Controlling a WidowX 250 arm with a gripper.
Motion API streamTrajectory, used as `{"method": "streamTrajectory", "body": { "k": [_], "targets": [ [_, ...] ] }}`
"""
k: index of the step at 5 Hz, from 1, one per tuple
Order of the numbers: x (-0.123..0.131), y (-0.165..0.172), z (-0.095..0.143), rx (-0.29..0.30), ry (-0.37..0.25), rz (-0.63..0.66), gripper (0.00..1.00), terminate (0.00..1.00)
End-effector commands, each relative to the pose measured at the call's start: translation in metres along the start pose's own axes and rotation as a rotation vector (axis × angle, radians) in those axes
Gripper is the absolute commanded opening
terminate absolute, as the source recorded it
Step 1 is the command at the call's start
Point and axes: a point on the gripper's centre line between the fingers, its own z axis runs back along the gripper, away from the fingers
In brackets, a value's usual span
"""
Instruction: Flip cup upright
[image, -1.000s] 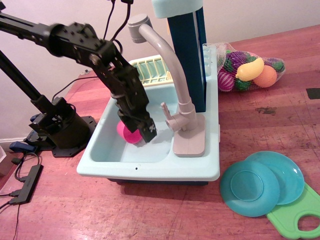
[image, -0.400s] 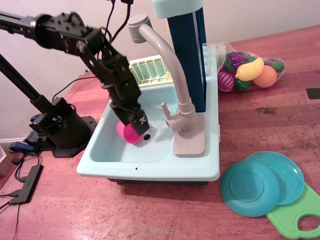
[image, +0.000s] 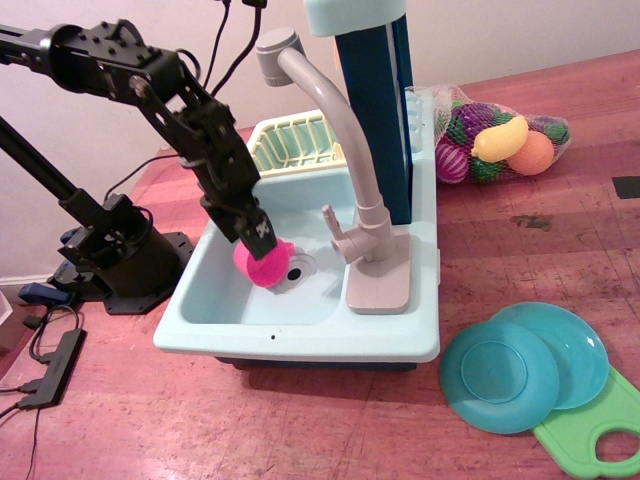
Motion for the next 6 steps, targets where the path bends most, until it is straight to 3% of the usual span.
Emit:
{"method": "streamTrajectory", "body": {
  "k": [1,5,6],
  "targets": [
    [0.012,0.011,0.018,-0.019,-0.037,0.017,1.0,0.0],
    [0.001,-0.003,-0.026,0.103,0.055,-0.104,1.0,0.0],
    [0.001,0.001,-0.026,0.122,0.062,-0.12,1.0,0.0]
  ]
}}
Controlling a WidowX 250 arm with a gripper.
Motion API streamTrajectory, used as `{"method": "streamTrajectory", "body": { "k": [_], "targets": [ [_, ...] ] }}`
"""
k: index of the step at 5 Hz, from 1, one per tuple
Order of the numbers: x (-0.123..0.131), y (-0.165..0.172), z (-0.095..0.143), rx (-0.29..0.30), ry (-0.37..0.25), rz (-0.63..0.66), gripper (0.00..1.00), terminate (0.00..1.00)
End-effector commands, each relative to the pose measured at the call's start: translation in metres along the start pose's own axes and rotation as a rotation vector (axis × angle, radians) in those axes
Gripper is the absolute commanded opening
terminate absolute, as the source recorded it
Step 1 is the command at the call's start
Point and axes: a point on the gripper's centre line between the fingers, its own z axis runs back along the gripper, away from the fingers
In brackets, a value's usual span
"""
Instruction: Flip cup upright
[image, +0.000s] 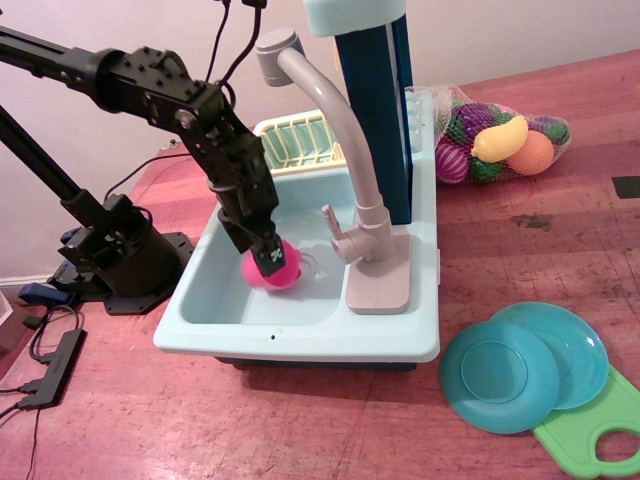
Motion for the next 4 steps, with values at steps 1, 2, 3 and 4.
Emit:
{"method": "streamTrajectory", "body": {
  "k": [1,2,3,4],
  "targets": [
    [0.0049,0.0017,0.0113,0.02,-0.021,-0.035,0.0,0.0],
    [0.0011,0.0058,0.0075,0.014,-0.022,-0.023,0.0,0.0],
    [-0.002,0.0043,0.0048,0.015,0.009,-0.042,0.0,0.0],
    [0.0001,0.0015,0.0129,-0.027,-0.02,-0.005,1.0,0.0]
  ]
}}
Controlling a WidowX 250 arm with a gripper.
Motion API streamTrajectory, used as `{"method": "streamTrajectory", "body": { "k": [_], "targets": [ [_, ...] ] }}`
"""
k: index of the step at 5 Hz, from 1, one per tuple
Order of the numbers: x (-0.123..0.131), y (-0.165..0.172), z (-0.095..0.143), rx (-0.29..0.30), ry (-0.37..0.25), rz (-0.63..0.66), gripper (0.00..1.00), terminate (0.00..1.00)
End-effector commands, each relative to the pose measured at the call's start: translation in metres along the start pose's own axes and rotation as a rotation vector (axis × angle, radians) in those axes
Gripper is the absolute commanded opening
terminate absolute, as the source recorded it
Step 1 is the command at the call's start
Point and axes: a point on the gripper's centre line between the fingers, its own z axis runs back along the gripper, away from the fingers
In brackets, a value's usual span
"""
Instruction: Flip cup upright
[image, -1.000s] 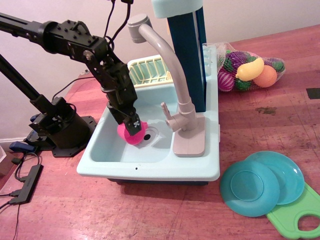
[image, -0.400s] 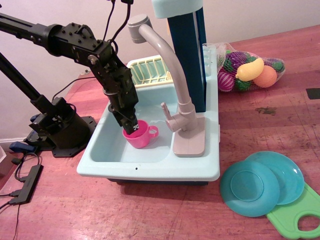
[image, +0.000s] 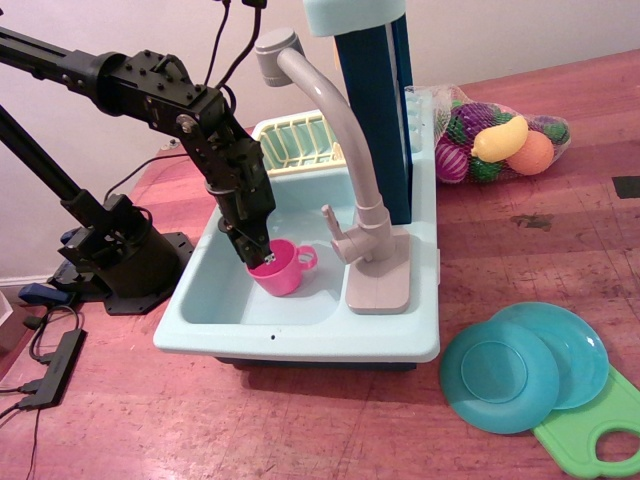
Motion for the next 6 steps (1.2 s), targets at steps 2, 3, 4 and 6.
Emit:
{"method": "streamTrajectory", "body": {
  "k": [2,3,4,6],
  "targets": [
    [0.016,0.003,0.056,-0.072,-0.12,0.034,1.0,0.0],
    [0.018,0.004,0.078,-0.09,-0.138,0.01,1.0,0.0],
    [0.018,0.004,0.078,-0.09,-0.138,0.01,1.0,0.0],
    [0.018,0.004,0.078,-0.09,-0.138,0.01,1.0,1.0]
  ]
}}
